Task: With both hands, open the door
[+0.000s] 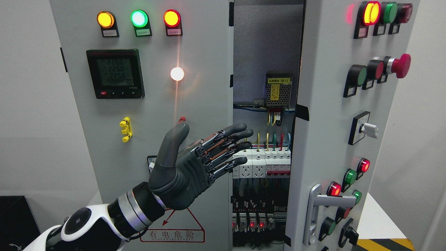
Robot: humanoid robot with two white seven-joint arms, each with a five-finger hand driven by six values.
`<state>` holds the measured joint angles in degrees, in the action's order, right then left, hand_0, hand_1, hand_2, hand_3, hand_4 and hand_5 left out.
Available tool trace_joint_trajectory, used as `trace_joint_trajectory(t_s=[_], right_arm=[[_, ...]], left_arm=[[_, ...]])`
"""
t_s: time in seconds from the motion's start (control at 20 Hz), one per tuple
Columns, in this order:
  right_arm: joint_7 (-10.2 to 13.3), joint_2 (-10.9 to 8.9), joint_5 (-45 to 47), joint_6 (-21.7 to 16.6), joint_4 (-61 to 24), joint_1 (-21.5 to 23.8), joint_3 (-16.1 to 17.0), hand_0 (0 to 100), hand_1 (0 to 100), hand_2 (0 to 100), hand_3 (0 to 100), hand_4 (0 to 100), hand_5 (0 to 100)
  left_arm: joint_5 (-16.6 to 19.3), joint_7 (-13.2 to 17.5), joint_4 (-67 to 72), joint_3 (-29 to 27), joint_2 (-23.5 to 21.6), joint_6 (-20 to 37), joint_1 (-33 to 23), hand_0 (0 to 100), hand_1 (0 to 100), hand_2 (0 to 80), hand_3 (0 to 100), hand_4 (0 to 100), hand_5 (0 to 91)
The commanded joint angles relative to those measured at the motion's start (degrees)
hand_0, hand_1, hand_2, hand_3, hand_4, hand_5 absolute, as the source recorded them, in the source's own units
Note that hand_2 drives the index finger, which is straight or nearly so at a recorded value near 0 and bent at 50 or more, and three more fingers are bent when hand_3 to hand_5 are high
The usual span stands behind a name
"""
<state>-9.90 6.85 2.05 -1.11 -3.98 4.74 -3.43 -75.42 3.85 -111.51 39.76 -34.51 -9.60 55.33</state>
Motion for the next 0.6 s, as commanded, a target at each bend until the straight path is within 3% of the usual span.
trace_joint_trajectory(t_s=[0.0,0.3,0.55], right_arm=[[0.0,0.01,0.0,0.0,0.3,0.0,0.0,19,0,0,0,0,0],[0.0,0.01,0.1,0.0,0.3,0.0,0.0,19,0,0,0,0,0],[0.0,0.01,0.0,0.0,0.3,0.0,0.0,19,0,0,0,0,0]], left_arm=[[-6.1,0.0,5.4,5.9,4.1,-1.4,6.1,0,0,0.0,0,0,0.0],[-6.0,-0.2,7.5,10.8,8.0,-2.9,8.7,0,0,0.0,0,0,0.0],[-6.1,-0.2,9.5,11.6,10.3,-2.7,10.4,0,0,0.0,0,0,0.0]])
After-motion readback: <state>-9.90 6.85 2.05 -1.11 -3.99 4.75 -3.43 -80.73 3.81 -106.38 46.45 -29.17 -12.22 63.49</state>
